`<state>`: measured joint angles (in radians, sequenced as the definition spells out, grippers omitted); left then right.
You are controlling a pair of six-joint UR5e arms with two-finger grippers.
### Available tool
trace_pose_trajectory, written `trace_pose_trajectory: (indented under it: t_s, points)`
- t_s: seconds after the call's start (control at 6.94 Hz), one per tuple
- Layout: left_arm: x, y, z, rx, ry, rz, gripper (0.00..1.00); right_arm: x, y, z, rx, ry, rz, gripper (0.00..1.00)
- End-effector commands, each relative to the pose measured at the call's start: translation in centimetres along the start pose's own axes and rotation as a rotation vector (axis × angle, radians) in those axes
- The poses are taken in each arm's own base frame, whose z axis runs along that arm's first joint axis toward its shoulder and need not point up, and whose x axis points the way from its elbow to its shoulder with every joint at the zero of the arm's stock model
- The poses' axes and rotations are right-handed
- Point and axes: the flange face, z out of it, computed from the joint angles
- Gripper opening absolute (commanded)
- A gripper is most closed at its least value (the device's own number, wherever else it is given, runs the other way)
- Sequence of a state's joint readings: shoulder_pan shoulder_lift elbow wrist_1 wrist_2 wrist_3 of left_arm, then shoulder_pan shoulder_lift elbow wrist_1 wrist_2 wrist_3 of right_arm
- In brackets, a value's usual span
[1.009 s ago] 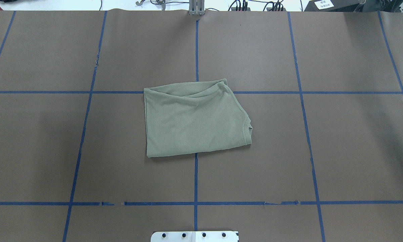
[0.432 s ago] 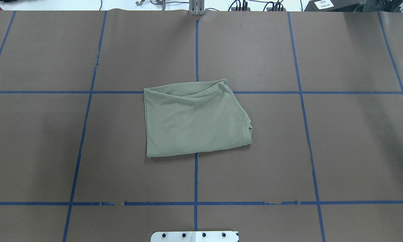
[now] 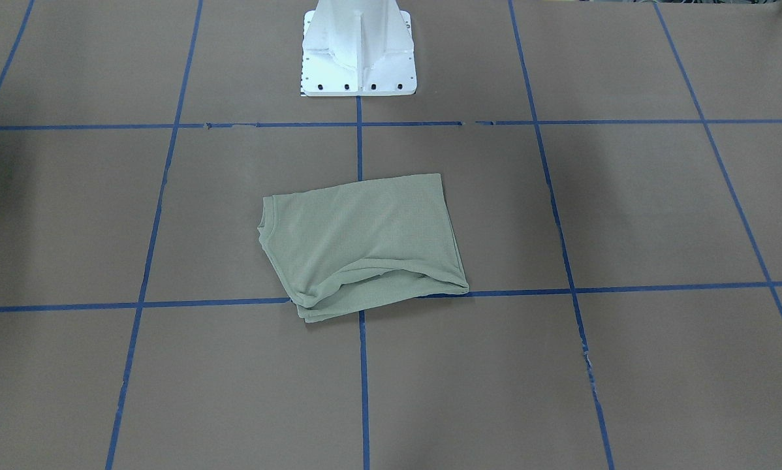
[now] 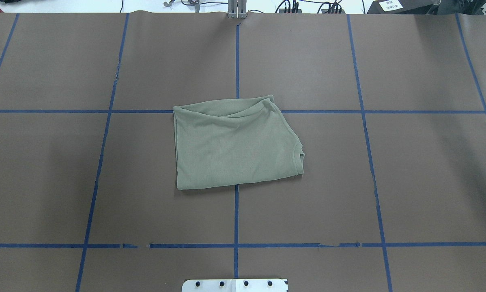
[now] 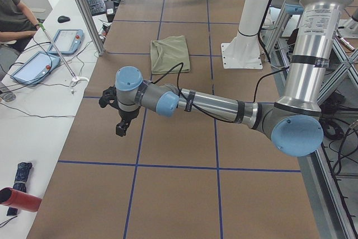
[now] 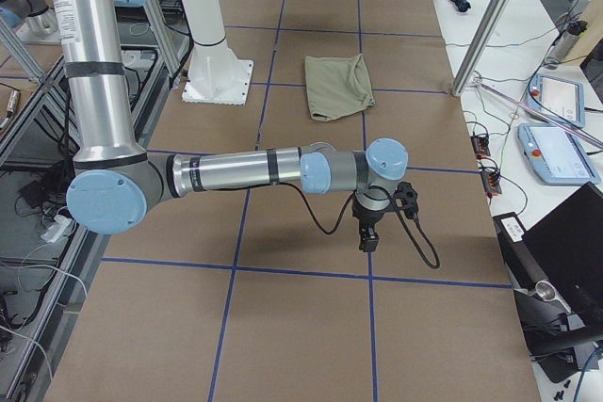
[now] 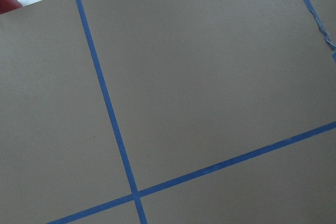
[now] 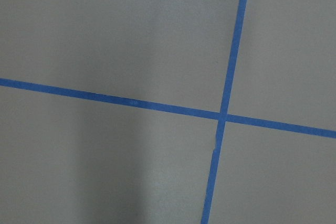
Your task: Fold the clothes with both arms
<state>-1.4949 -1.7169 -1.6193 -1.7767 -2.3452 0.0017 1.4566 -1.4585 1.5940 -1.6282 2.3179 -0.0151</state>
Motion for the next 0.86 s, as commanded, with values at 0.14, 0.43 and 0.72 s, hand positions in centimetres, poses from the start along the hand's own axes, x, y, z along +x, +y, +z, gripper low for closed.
trace_pose_trajectory:
  t_s: [0.14,0.43,0.72]
  points:
    - [0.67,-0.16,-0.23,0.005,0.039,0.006,1.00,-1.16,-0.69,-0.57,0.012,-0.002,-0.019,1.00]
    - [0.32,0.02,0.36,-0.007,0.040,-0.002,1.00,-1.21,-0.70,-0.62,0.014,-0.002,-0.020,1.00]
    - [0.31,0.01,0.25,-0.005,0.039,-0.002,1.00,-1.01,-0.67,-0.41,0.009,-0.002,-0.016,1.00]
